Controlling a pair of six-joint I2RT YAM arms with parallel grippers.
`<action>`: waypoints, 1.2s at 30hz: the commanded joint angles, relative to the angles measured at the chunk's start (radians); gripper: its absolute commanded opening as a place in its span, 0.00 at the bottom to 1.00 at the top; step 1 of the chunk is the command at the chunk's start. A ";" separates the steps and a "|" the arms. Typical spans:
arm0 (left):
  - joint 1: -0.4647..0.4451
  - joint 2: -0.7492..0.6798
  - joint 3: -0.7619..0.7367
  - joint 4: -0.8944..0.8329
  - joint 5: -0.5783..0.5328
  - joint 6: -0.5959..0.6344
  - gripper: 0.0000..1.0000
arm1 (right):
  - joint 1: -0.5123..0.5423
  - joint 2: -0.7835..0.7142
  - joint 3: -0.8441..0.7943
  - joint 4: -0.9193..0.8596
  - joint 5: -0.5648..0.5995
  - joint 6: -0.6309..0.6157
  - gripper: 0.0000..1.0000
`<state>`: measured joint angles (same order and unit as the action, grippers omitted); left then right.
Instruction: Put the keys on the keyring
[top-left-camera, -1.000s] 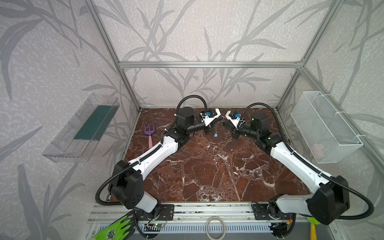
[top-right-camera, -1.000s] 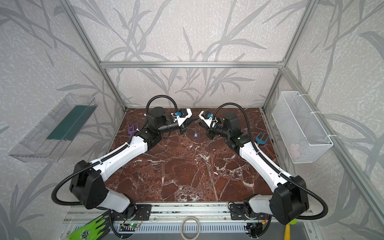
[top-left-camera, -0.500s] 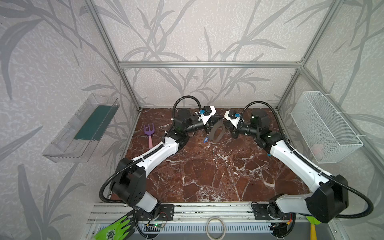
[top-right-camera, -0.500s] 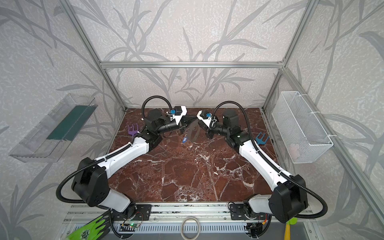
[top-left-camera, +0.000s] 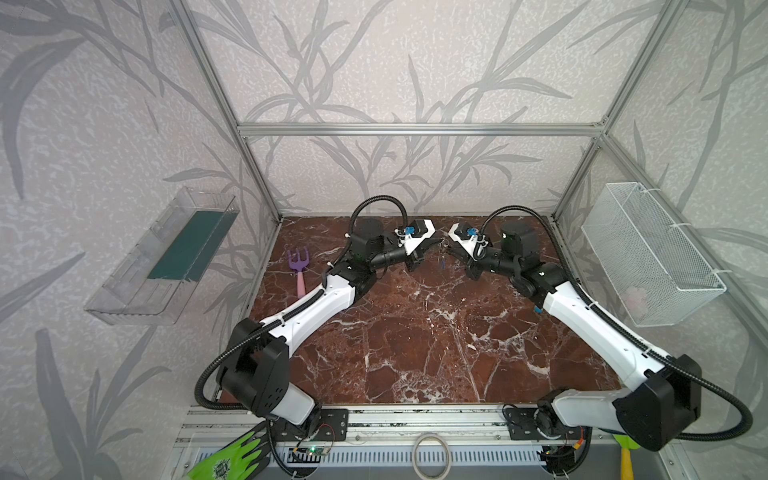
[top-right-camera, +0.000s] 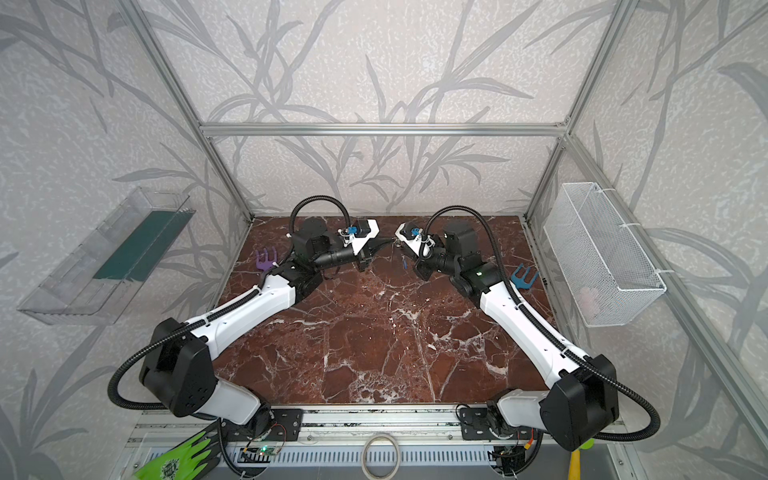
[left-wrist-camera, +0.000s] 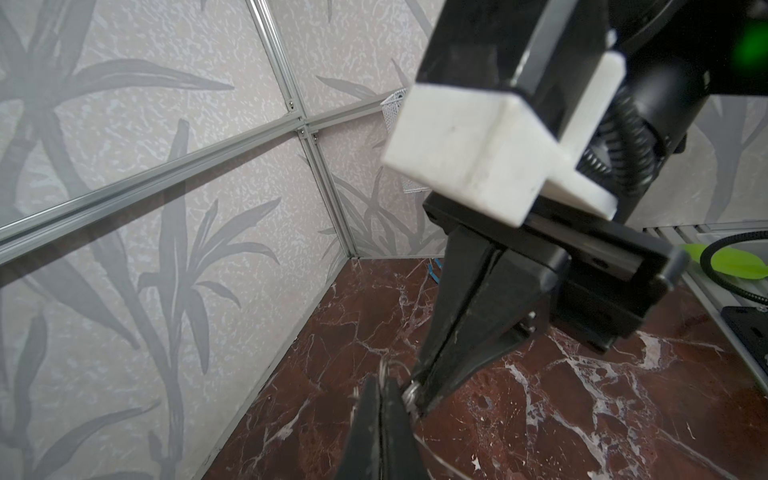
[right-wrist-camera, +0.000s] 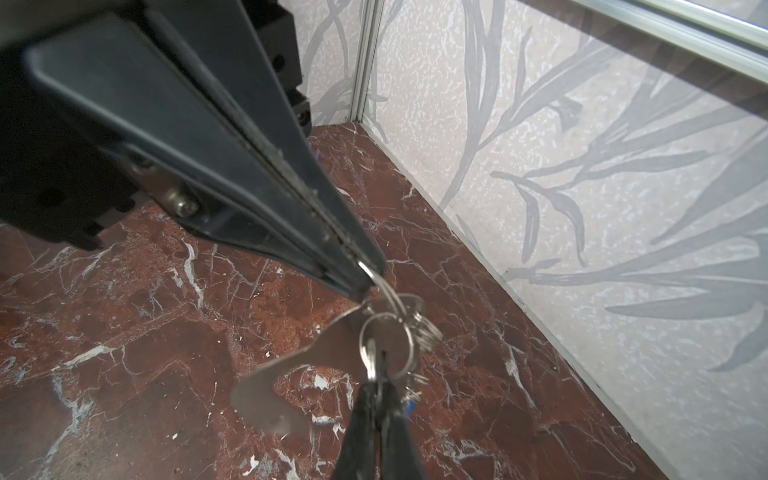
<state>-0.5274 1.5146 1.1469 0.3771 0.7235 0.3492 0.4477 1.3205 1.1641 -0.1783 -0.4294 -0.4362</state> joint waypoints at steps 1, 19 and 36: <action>0.004 -0.024 0.017 -0.054 -0.023 0.079 0.00 | 0.014 -0.011 0.076 -0.088 -0.001 -0.028 0.00; 0.083 -0.047 -0.167 0.025 -0.139 0.004 0.24 | 0.110 0.264 0.315 -0.454 0.132 -0.204 0.00; 0.254 -0.219 -0.383 0.180 -0.659 -0.060 0.47 | 0.225 0.508 0.460 -0.406 0.020 -0.246 0.00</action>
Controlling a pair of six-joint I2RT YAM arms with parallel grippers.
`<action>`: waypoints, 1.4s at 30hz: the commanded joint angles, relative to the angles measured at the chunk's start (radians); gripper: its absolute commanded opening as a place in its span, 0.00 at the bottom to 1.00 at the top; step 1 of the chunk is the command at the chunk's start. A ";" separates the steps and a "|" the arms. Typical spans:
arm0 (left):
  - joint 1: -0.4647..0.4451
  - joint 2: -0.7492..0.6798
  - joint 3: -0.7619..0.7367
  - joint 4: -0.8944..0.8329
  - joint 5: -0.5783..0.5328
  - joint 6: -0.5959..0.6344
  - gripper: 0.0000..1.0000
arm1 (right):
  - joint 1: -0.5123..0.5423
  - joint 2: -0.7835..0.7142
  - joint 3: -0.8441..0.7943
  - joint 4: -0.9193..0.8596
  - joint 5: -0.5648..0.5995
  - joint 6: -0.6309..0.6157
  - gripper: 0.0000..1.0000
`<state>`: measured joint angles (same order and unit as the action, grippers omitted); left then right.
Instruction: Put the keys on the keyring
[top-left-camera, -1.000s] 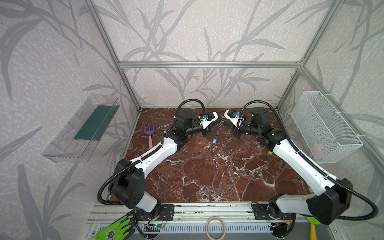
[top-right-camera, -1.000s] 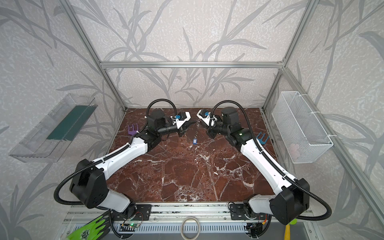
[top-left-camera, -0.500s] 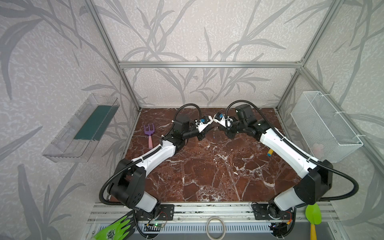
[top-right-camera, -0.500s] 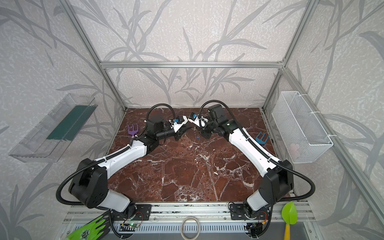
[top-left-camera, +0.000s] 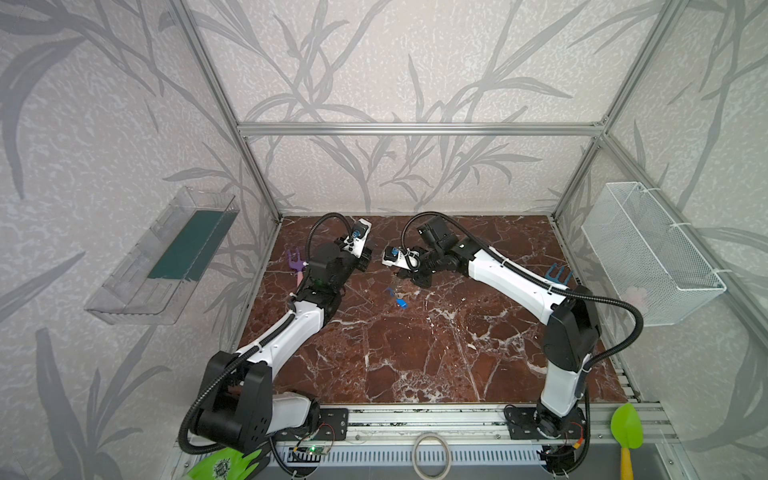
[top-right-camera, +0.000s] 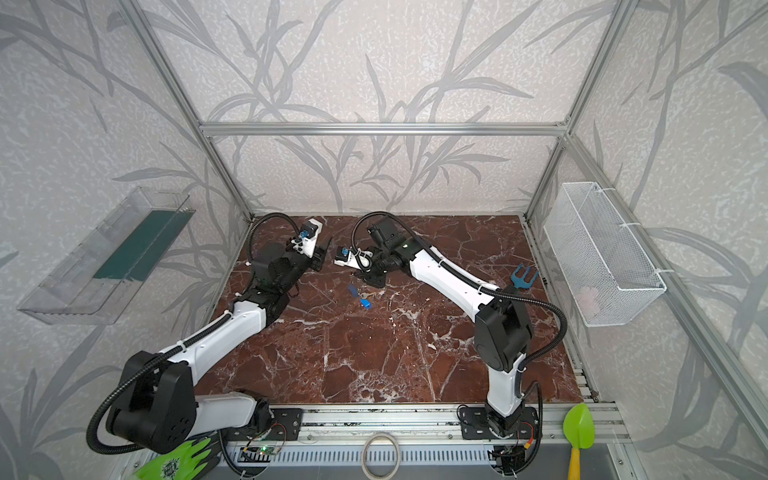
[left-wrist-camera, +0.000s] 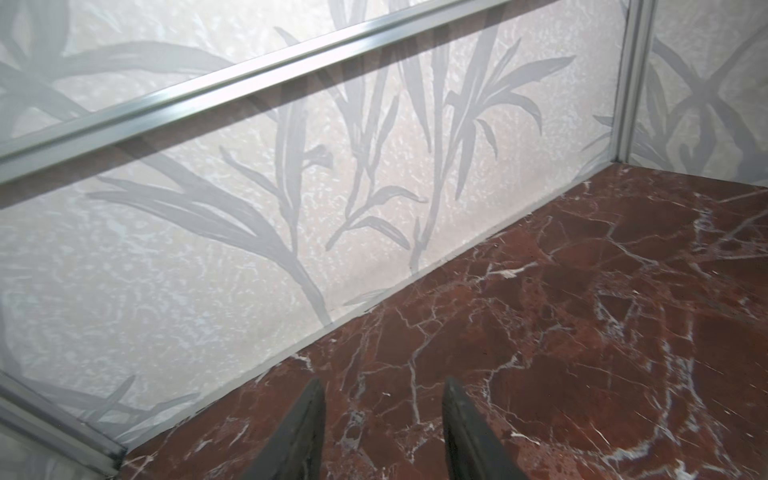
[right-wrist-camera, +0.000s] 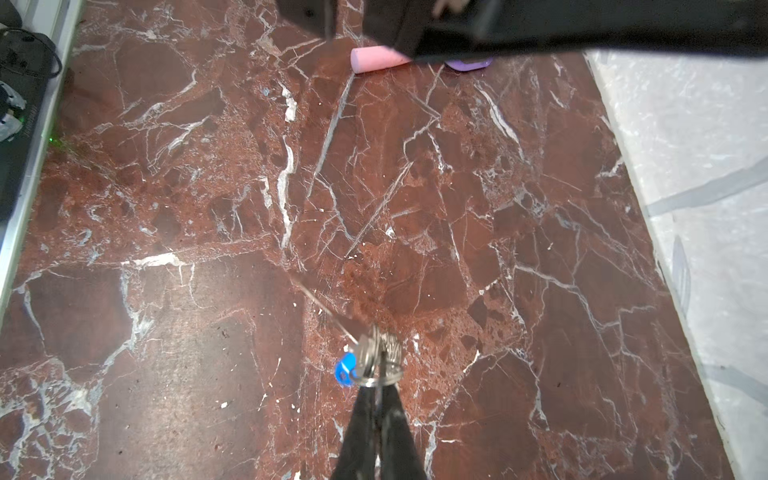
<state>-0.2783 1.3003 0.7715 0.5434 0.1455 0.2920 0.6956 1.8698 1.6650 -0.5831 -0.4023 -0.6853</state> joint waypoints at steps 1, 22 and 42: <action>0.004 0.001 -0.008 0.012 -0.079 -0.001 0.47 | -0.025 -0.053 -0.078 -0.009 0.028 -0.010 0.00; -0.018 0.175 0.021 -0.038 -0.119 -0.059 0.49 | -0.181 -0.061 -0.541 0.018 0.513 -0.243 0.22; 0.235 0.205 -0.343 0.242 -0.469 -0.331 0.81 | -0.583 -0.455 -1.247 1.290 0.244 0.525 0.99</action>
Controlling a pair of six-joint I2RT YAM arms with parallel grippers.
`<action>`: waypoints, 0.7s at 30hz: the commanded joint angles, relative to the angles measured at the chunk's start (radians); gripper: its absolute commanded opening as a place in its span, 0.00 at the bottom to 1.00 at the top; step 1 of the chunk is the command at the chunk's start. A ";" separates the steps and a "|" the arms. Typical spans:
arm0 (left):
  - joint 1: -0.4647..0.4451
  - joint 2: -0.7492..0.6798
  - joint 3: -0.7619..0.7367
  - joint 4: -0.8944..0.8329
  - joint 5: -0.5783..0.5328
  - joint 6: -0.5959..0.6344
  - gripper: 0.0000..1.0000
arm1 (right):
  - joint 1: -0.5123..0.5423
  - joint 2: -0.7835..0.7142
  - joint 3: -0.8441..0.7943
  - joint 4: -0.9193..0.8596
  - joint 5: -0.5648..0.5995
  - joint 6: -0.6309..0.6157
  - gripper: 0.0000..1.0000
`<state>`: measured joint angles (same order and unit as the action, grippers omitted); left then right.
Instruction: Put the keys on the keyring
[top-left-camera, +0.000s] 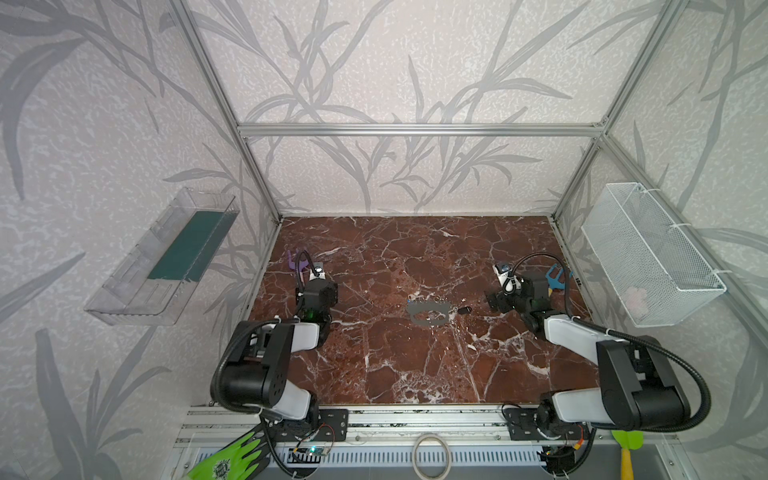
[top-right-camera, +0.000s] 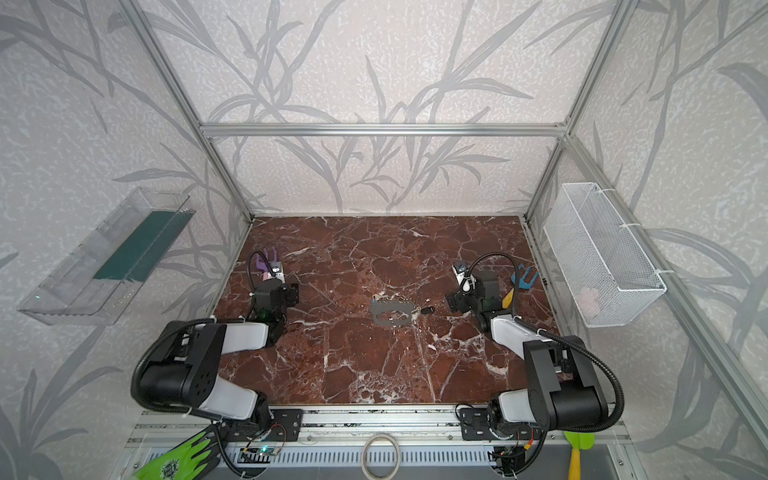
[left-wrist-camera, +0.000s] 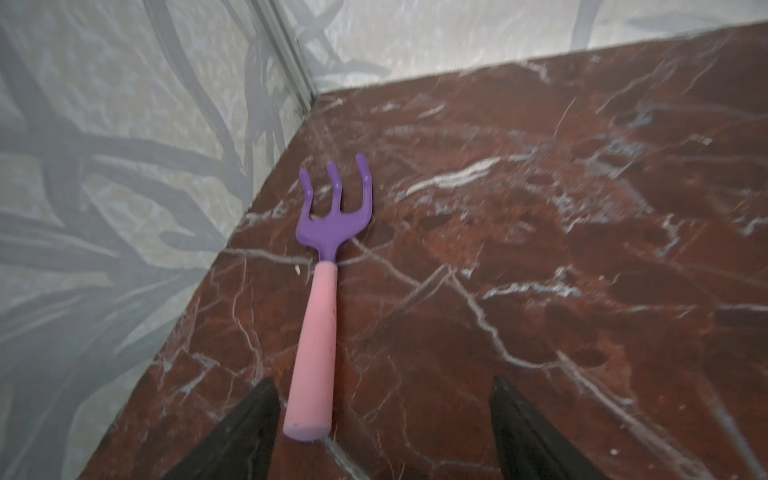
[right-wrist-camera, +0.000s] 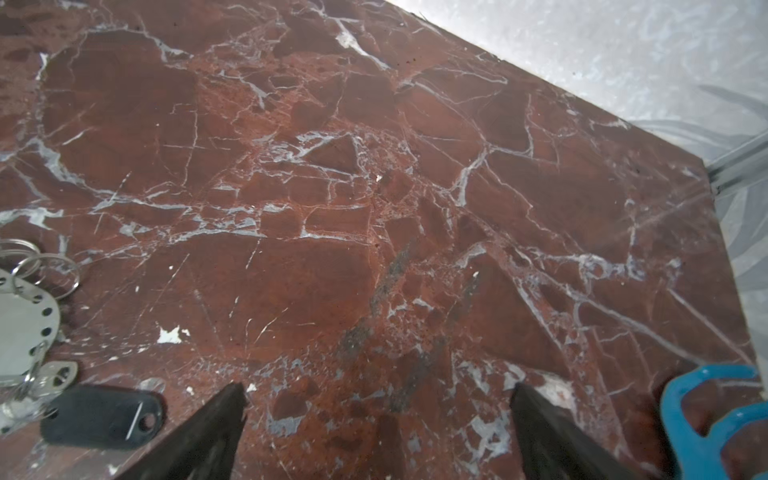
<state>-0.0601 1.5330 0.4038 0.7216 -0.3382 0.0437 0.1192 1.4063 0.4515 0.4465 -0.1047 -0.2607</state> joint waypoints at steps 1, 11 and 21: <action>0.023 -0.019 0.007 0.105 0.028 -0.083 0.81 | -0.005 0.031 -0.035 0.267 -0.082 0.084 0.99; 0.006 0.050 -0.067 0.332 -0.024 -0.057 0.99 | -0.050 0.189 -0.113 0.622 -0.109 0.145 0.99; 0.014 0.055 -0.045 0.298 -0.004 -0.059 0.99 | -0.053 0.180 -0.127 0.629 -0.132 0.133 0.99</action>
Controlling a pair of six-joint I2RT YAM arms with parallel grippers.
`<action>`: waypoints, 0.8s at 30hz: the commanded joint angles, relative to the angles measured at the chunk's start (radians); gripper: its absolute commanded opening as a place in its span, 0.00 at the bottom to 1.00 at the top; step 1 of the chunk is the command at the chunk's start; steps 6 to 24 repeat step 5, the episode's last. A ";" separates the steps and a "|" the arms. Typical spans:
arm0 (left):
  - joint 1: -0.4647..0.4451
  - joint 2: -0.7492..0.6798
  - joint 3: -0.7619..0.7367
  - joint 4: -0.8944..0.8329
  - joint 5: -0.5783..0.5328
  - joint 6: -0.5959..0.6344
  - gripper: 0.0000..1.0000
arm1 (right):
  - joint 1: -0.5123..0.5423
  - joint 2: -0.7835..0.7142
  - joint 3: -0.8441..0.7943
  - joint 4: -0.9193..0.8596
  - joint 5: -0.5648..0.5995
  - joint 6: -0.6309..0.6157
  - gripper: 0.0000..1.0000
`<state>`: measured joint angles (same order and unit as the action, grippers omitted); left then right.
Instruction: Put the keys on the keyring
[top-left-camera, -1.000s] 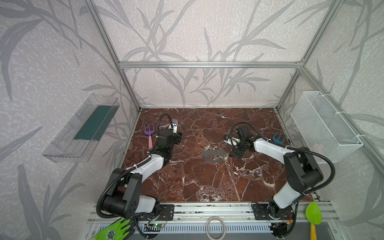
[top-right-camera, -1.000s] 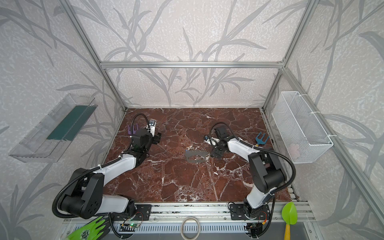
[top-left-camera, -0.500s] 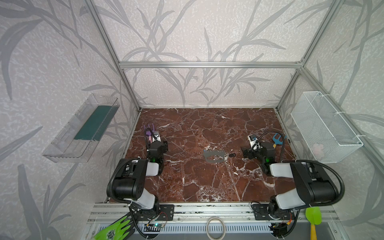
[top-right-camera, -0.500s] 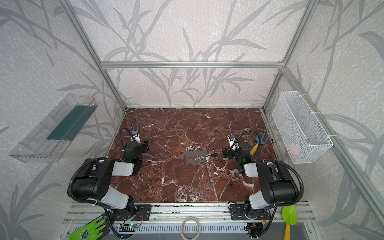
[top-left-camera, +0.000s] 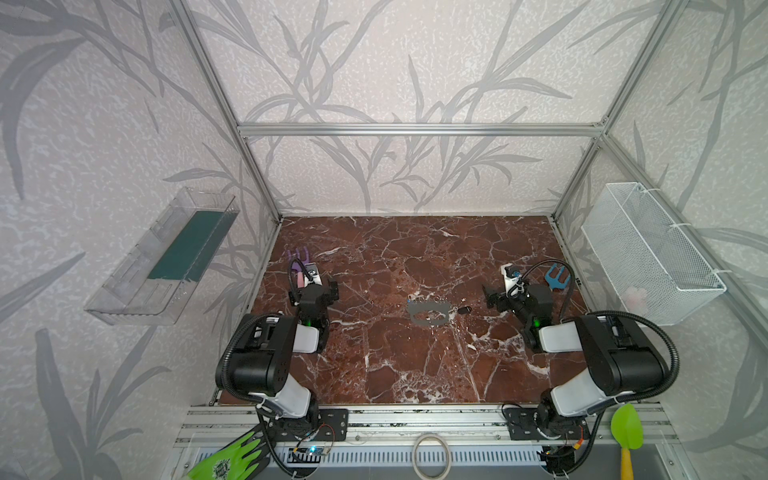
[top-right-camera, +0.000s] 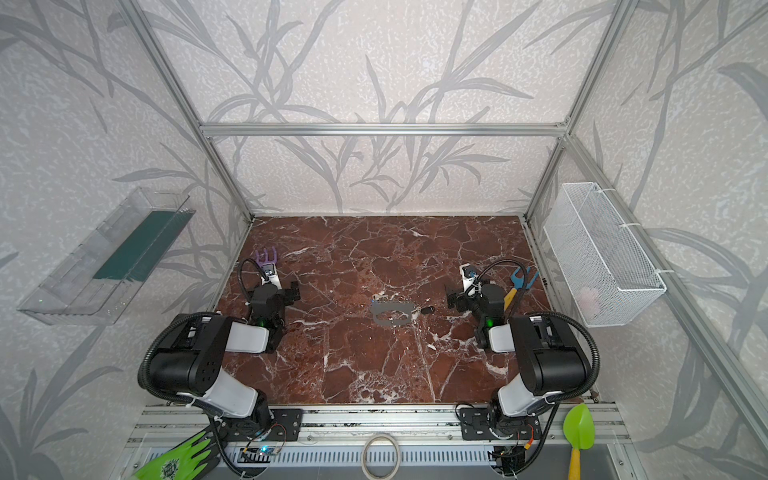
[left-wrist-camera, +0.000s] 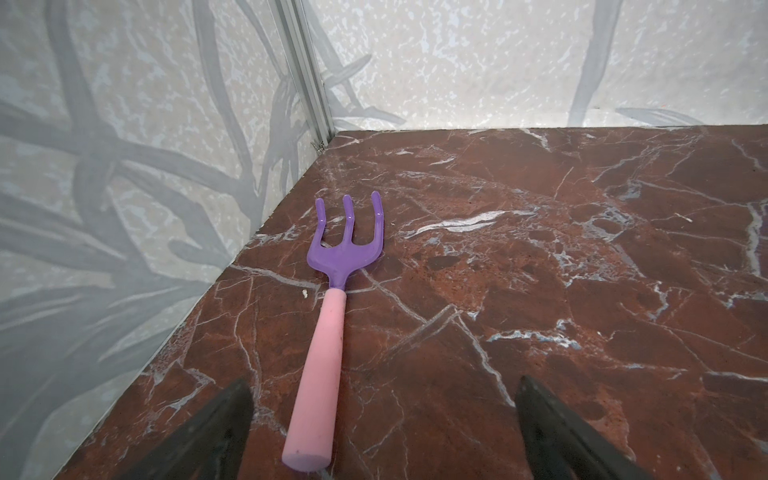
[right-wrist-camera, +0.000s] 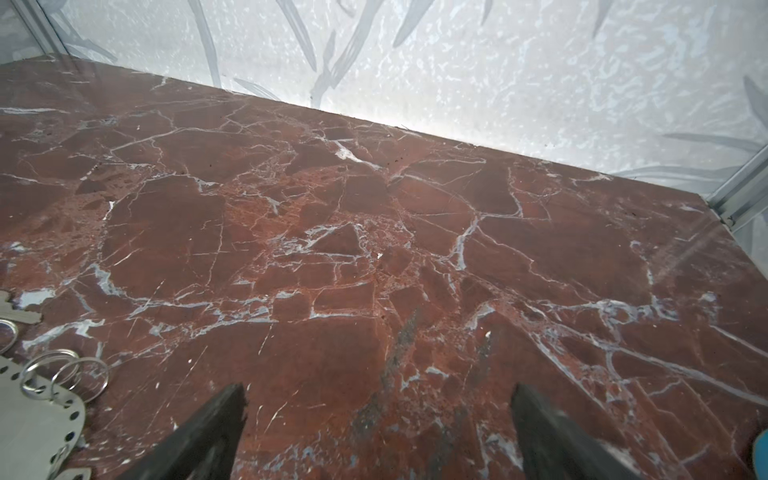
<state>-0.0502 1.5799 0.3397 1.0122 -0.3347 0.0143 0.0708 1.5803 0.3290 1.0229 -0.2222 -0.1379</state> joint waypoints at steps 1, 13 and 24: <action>0.007 0.008 0.022 -0.001 0.002 -0.033 0.99 | -0.005 0.006 -0.005 0.054 -0.011 0.011 0.99; 0.013 0.004 0.015 0.007 0.006 -0.032 0.99 | -0.005 0.006 -0.002 0.047 0.005 0.017 0.99; 0.013 0.004 0.015 0.007 0.006 -0.032 0.99 | -0.005 0.006 -0.002 0.047 0.005 0.017 0.99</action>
